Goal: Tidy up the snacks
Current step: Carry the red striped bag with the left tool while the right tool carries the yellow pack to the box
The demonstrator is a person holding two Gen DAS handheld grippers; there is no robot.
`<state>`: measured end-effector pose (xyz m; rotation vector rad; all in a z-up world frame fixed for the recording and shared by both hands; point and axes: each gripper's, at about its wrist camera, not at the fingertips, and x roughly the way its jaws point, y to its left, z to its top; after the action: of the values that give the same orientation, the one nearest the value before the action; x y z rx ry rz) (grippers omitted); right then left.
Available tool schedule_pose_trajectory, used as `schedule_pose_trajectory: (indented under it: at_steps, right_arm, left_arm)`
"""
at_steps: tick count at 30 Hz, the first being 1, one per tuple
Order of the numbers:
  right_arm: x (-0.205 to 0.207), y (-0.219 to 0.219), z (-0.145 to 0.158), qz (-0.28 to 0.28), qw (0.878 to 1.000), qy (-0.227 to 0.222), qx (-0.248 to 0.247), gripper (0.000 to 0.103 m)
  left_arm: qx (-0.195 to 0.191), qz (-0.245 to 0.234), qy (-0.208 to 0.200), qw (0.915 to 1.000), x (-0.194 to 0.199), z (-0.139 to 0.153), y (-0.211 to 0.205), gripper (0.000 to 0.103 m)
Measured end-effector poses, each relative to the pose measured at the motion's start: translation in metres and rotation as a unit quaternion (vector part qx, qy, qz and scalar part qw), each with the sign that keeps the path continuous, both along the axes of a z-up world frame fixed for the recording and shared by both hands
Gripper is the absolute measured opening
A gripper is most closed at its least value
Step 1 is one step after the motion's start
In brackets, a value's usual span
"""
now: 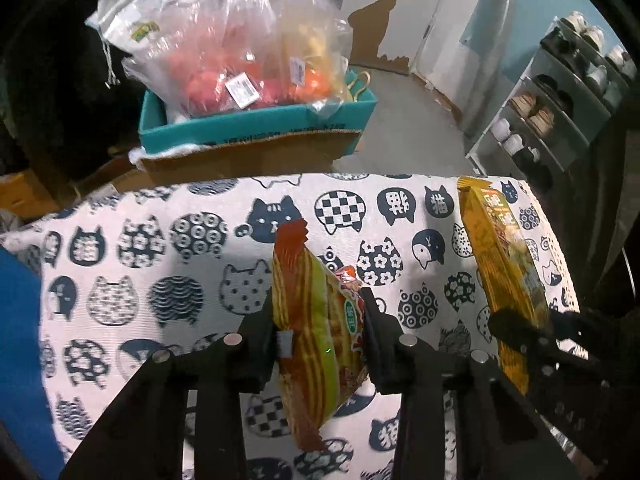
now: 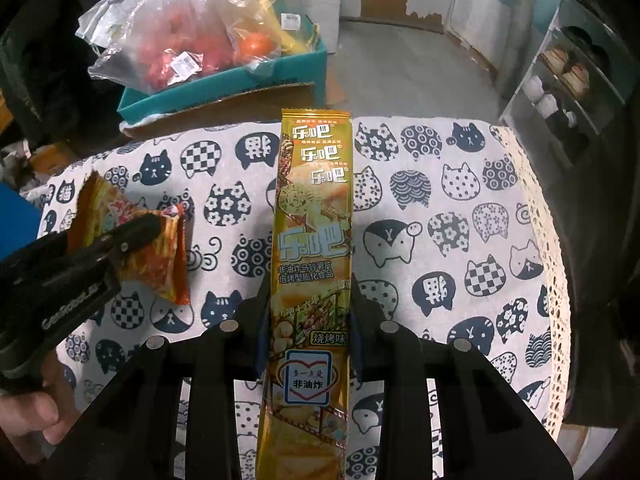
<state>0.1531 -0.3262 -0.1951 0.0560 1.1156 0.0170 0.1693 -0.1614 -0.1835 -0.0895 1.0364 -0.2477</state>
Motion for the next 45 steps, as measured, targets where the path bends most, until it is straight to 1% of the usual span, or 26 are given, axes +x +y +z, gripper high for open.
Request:
schedule_pose_trajectory:
  at_steps: [7,14,29,33,38,45]
  right_arm:
    - [-0.007,0.011,0.014,0.011,1.000,-0.011,0.001,0.029]
    - [-0.014,0.027,0.032,0.024,0.999,-0.025,0.004,0.029]
    - [-0.031,0.069,0.066,0.063,0.997,-0.048,0.012,0.029]
    - [-0.034,0.088,0.076,0.079,0.995,-0.052,0.026,0.029]
    - [-0.037,0.113,0.088,0.100,0.993,-0.059,0.029,0.029]
    - [-0.039,0.152,0.104,0.128,0.989,-0.068,0.036,0.029]
  left_arm:
    - [0.011,0.000,-0.018,0.9998,-0.019,0.025,0.017,0.036]
    - [0.028,-0.002,-0.046,0.9986,-0.041,0.055,0.034,0.036]
    - [0.040,0.022,-0.075,0.9961,-0.087,0.101,0.084,0.036]
    - [0.038,0.034,-0.086,0.9950,-0.100,0.115,0.102,0.036]
    - [0.036,0.053,-0.100,0.9929,-0.115,0.131,0.128,0.036]
    - [0.035,0.089,-0.109,0.9894,-0.127,0.141,0.168,0.036]
